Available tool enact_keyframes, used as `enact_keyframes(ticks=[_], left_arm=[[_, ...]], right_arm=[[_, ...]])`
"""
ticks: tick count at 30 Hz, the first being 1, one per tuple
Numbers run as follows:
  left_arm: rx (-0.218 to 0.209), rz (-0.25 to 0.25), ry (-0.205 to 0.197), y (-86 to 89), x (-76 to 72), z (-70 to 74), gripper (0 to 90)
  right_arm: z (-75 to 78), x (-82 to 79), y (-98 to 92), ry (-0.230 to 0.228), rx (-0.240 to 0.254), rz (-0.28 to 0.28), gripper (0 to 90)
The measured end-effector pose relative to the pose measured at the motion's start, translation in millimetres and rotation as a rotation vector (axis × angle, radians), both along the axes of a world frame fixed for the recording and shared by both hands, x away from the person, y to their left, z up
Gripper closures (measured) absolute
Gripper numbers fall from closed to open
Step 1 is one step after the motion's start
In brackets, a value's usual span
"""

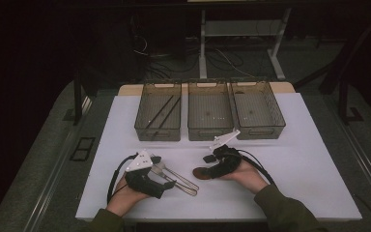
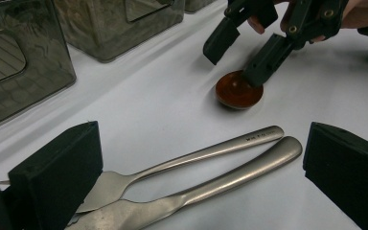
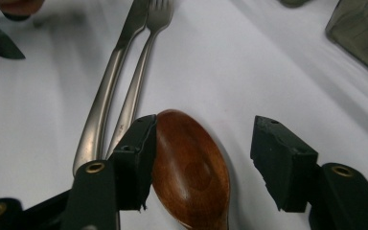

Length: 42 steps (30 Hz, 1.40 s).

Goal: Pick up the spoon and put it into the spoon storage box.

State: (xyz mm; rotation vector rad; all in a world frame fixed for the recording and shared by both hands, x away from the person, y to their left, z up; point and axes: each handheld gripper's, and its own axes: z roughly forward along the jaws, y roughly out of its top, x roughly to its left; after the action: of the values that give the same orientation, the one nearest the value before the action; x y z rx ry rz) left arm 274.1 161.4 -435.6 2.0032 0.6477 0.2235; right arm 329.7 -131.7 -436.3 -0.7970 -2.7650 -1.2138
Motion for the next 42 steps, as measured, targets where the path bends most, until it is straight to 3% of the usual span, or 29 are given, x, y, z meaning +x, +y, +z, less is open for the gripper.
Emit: enact_keyframes(ticks=[8,15,23,42], left_arm=[[0.001,-0.002,-0.001,-0.3,-0.3,0.0,0.0],[0.001,-0.002,-0.001,-0.4,-0.3,-0.1,0.0],[0.005,-0.004,0.000,-0.5,-0.4,0.0,0.0],[0.007,-0.007,0.001,-0.6,-0.4,-0.2,0.0]], right_arm=[[-5.7,-6.4,6.1,-0.003,-0.054,0.028,46.9],[-7.4,-8.8,6.8,-0.046,-0.102,0.082,50.7],[-5.9,-14.5,7.5,-0.062,-0.125,0.143,59.3],[-4.1,-19.8,8.5,-0.086,-0.155,0.199,73.9]])
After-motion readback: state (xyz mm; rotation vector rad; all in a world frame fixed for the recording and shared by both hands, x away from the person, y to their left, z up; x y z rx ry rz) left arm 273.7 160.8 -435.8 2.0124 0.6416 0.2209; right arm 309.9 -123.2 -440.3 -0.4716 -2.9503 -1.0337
